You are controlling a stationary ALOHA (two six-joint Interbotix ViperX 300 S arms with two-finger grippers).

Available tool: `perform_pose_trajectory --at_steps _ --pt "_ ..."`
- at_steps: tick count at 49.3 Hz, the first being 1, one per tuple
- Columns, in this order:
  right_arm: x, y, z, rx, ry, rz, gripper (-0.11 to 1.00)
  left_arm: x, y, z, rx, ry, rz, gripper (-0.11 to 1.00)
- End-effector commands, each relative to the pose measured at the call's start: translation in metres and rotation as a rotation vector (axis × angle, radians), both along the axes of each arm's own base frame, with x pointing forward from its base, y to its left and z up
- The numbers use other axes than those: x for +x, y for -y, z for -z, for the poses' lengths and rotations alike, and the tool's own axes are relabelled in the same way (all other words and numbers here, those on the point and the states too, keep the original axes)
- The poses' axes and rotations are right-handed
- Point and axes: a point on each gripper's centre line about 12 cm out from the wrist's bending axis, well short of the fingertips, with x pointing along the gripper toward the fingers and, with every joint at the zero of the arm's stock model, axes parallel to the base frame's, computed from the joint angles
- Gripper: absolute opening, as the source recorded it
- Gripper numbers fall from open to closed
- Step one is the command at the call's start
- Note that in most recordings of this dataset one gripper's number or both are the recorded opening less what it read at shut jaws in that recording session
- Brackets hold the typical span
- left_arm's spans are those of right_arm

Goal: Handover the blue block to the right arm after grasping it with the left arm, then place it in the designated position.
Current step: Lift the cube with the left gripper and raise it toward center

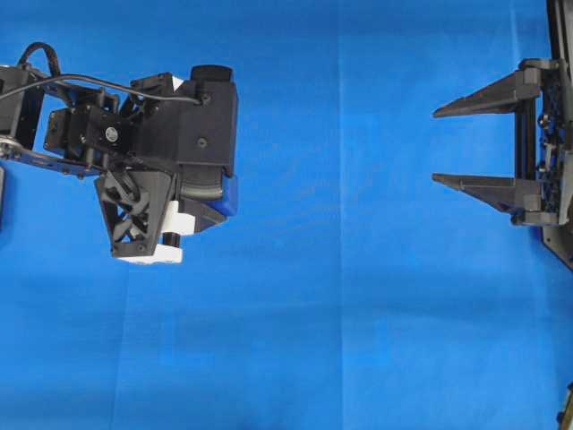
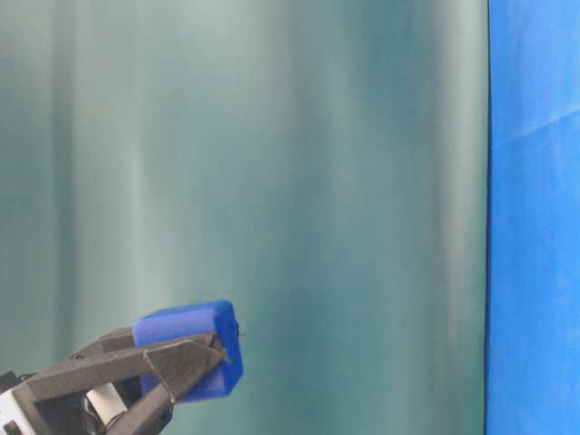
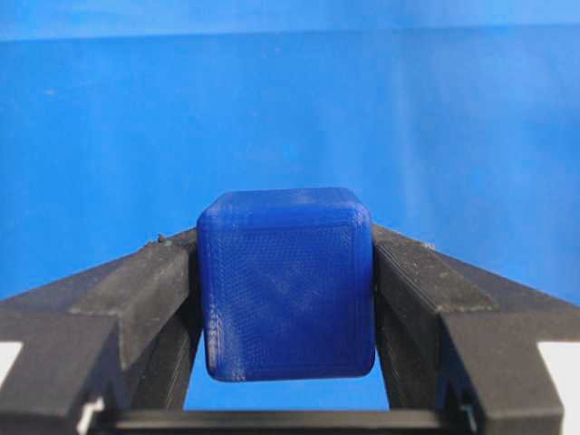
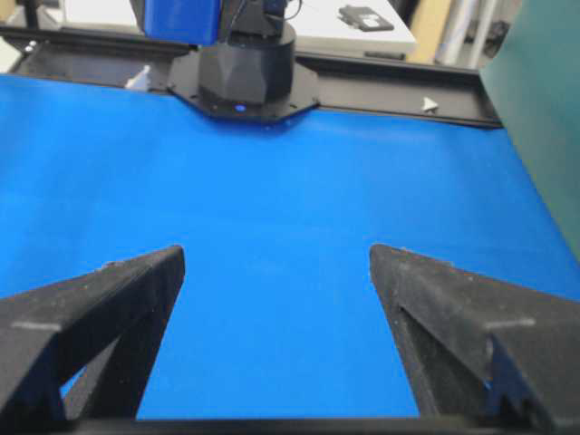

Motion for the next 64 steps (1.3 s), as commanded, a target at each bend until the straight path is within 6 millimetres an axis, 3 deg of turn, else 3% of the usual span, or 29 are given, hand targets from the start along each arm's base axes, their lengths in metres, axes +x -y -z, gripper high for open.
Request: perform_pose_trajectory --at_steps 1,10,25,40,64 --pt "0.002 0.001 -0.01 0.003 0.026 0.002 0.96 -0.003 -0.001 -0.019 -0.007 0.058 -0.003 0.46" --pt "0.003 0.001 -0.011 0.003 0.026 0.002 0.96 -0.007 -0.001 -0.021 -0.014 0.124 -0.003 0.46" --pt "0.003 0.001 -0.011 0.003 0.029 0.002 0.96 -0.03 -0.003 -0.033 -0.02 0.469 0.012 0.46" --pt "0.002 0.0 -0.011 0.0 0.032 0.002 0.96 -0.046 -0.004 -0.023 -0.024 0.749 0.026 0.46" --pt "0.003 0.0 -0.013 -0.006 0.037 0.001 0.96 -0.045 -0.003 -0.018 -0.026 0.79 0.027 0.46"
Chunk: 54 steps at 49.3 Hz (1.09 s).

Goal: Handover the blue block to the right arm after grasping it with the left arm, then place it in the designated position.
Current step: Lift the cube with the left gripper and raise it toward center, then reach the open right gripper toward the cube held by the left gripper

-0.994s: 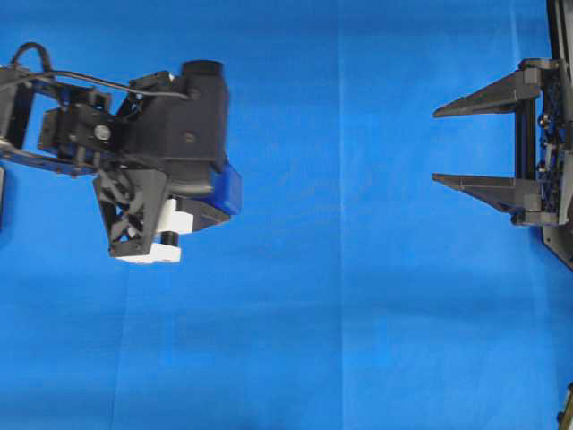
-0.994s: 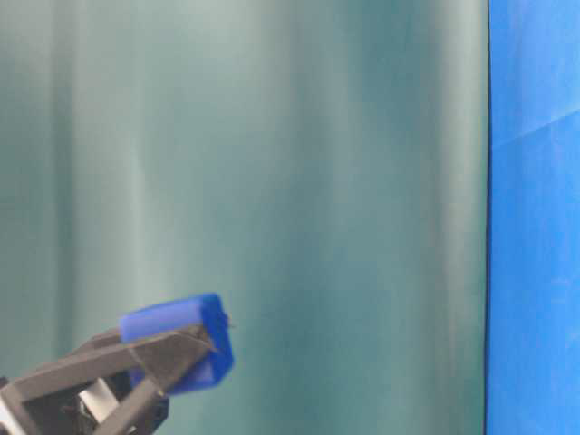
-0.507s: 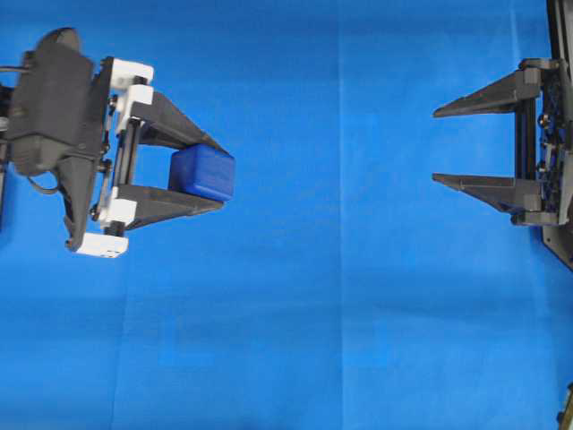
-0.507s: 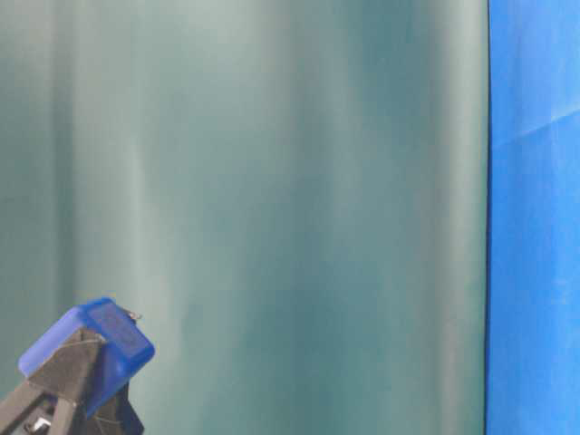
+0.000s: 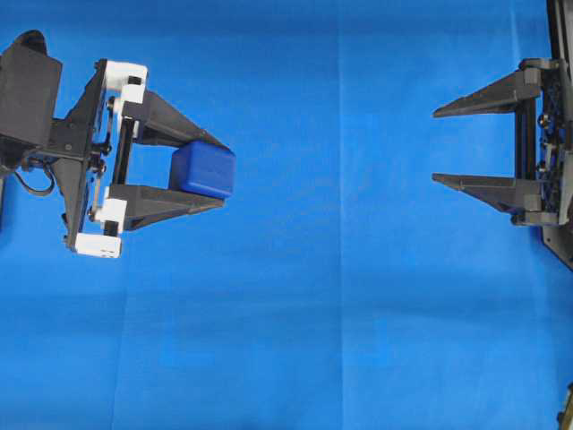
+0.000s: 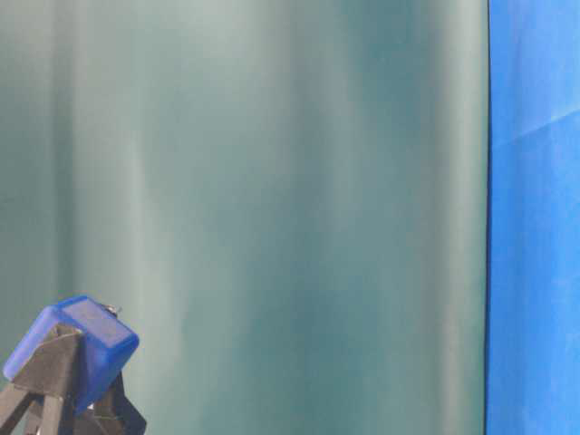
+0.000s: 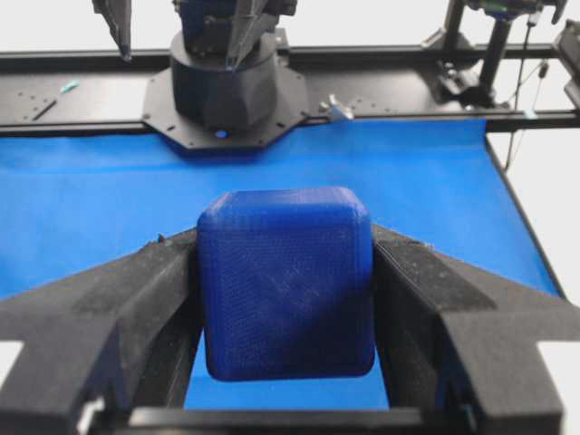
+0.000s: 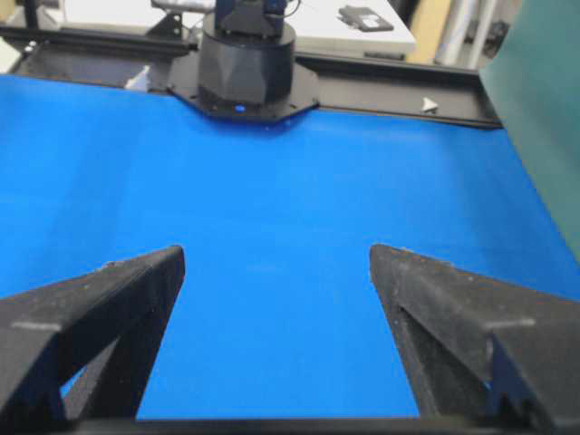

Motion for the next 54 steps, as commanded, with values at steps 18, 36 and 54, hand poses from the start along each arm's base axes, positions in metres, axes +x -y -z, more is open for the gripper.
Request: perform_pose_trajectory --at_steps 18,36,54 --pt "0.001 -0.002 -0.035 -0.215 0.044 -0.018 0.96 -0.002 -0.002 -0.009 0.002 0.031 -0.004 0.46" --pt "0.003 -0.005 -0.054 -0.637 0.074 -0.038 0.96 -0.002 -0.002 -0.009 0.002 0.032 -0.004 0.46" --pt "0.007 -0.012 -0.056 -1.11 0.1 -0.077 0.96 -0.003 -0.003 -0.007 0.001 0.028 -0.007 0.46"
